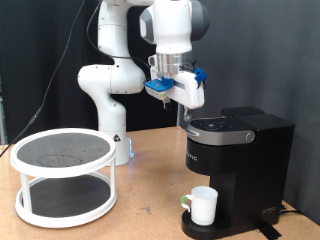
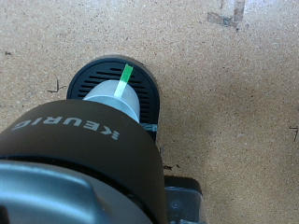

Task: Make a cup of coffee with the keurig machine

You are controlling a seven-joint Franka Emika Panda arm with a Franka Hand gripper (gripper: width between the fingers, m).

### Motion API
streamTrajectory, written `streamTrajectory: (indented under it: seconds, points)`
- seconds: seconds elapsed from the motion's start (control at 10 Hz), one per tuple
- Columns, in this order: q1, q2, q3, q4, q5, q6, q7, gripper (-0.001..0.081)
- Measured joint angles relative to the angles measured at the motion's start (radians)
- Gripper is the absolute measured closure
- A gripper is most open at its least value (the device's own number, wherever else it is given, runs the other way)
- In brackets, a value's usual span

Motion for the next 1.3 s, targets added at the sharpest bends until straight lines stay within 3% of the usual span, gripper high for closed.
streamTrajectory:
  seconds: [0.4,1.3]
  points:
    - [0.0,0.032,0.012,-0.006,-0.002,0.029,0.0,0.0072]
    - [0.0,0.032,0.011,-0.006,0.002,0.029,-0.021,0.0072]
